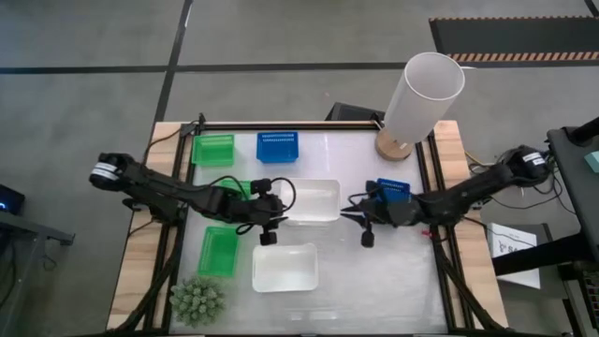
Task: Stack baskets by color
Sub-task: Stack the middle green bin on the top green bin
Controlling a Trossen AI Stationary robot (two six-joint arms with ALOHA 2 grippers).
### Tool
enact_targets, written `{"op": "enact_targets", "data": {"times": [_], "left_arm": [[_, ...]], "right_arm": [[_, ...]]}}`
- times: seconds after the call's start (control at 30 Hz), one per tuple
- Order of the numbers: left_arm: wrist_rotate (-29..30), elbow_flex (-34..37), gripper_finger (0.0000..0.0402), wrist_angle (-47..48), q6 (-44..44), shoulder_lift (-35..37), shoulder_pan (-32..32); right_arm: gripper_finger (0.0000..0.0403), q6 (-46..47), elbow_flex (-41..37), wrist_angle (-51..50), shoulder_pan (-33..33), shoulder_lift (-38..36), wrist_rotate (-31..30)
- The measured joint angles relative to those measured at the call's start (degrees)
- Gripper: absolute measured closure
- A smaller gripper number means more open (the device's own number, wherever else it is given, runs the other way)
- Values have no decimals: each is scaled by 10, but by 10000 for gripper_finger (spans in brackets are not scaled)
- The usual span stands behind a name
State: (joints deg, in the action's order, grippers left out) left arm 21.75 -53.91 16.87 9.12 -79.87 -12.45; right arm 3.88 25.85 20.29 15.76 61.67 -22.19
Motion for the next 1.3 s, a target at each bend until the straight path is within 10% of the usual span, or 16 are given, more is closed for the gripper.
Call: {"op": "enact_targets", "data": {"times": [0.8,1.3], "left_arm": [[2,31,270,-19,71,24,-3],[1,26,270,361,603,61,23]], "right_arm": [[394,-70,11,-10,-89,54,16],[394,-142,87,-213,-85,-109,16]]}}
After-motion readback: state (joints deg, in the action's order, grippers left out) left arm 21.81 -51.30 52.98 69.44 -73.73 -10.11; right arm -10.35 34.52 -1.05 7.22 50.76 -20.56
